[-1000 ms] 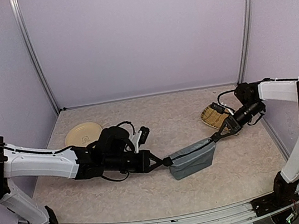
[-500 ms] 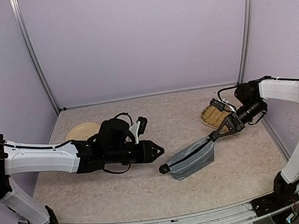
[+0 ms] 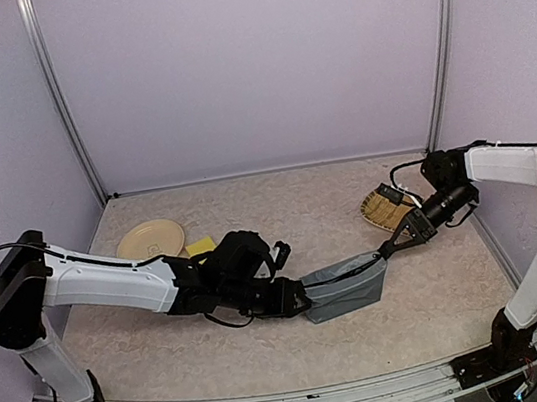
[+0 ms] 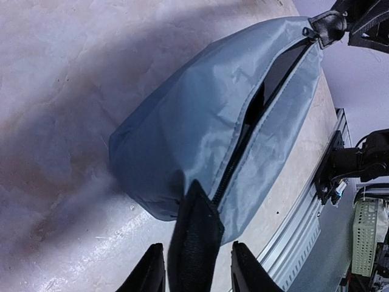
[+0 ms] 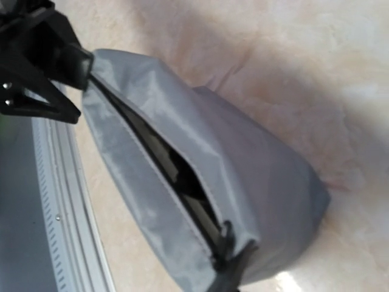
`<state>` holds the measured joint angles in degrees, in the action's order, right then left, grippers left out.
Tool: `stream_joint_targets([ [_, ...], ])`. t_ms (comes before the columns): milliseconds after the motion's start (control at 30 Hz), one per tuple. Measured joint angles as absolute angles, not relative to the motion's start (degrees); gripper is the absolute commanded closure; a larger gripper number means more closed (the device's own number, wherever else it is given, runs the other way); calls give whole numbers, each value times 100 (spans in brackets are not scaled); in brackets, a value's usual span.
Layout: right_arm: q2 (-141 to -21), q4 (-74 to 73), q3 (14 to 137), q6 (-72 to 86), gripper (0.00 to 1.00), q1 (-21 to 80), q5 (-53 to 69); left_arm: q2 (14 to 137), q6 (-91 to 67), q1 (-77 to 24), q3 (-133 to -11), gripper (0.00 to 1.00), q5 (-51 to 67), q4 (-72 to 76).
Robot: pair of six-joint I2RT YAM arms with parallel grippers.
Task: Sort the hair-cutting tools
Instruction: Pick up the sponge from the center of the board.
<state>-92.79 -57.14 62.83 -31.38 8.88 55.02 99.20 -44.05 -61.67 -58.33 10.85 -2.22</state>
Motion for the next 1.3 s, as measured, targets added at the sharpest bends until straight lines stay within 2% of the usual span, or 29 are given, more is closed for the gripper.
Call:
stream_joint_targets([
  [67,-9284,-5673,6283,-3083,80,888,5371,9953,-4431,-6165,-5835,71,1098,-235],
  [233,-9295,-5581,6281,-3002,80,888,5144,9937,-4473,-6141,-5916,62,1081,-266],
  [567,-9295,-5581,6281,-2989,80,976,5017,9850,-4696,-5964,-5946,64,1048,-231],
  [667,-9295,-5581,6281,-2989,76,1031,5002,9850,-4718,-5907,-5970,62,972,-255],
  [833,-9292,-5631,6283,-3013,54,1055,4976,9773,-4617,-5723,-6320,57,375,-902],
  [900,-9277,-5688,6285,-3013,37,1063,4917,9743,-4578,-5575,-6593,51,-71,-1380],
  [933,-9258,-5721,6289,-3041,7,1066,4866,9725,-4574,-5463,-6735,51,-346,-1612],
  [967,-9223,-5745,6296,-3074,1,1066,4805,9703,-4582,-5336,-6834,50,-576,-1776],
  [1100,-8980,-5787,6392,-3094,0,1070,4547,9581,-4676,-4571,-6794,54,-1135,-2143],
  [1300,-8549,-5680,6499,-3030,0,1072,4023,9553,-4943,-3551,-6101,61,-1229,-2060],
])
